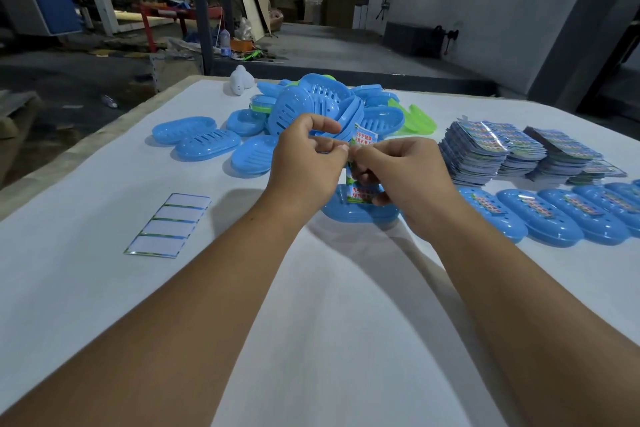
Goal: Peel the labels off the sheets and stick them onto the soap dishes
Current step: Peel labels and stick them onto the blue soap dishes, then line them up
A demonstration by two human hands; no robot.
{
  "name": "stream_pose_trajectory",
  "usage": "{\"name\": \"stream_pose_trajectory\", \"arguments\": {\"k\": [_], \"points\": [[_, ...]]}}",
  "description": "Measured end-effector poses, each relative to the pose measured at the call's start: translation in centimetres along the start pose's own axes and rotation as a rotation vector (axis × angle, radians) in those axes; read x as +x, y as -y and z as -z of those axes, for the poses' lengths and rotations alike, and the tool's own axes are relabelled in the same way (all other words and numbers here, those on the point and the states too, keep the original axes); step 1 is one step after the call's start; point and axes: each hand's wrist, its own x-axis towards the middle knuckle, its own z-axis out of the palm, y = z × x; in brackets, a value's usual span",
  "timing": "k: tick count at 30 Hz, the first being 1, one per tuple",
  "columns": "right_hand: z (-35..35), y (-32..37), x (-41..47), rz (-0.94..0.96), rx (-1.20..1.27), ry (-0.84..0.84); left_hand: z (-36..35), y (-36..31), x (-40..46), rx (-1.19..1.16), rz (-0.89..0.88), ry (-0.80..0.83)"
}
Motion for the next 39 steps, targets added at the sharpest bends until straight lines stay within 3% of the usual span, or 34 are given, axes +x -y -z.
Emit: {"name": "stream_pose_trajectory", "arguments": {"k": [5, 14, 25, 34, 37, 39], "points": [[0.0, 0.1, 0.0, -0.023, -0.003, -0.02, 0.0, 0.0, -0.2, -0.012, -0.004, 0.026], [1.5, 0.2, 0.3, -0.059, -0.043, 0.027, 1.2, 0.4, 0.9, 0.105, 0.081, -0.142], [2.6, 0.5, 0.5, -0.213, 0.022, 0.033, 4.0, 0.1, 1.8, 0.421, 0.118, -0.173], [2.1, 0.3, 0.4, -0.181, 0.013, 0.061, 5.4, 0.3, 1.3, 1.022, 0.161, 0.062], [2.0, 0.1, 0.3, -0.13, -0.031, 0.043, 5.2, 0.4, 1.0, 1.134, 0.106, 0.038], [1.8, 0.1, 0.3, -0.094, -0.06, 0.02, 4.9, 0.1, 1.1, 1.057, 0.021, -0.033]]}}
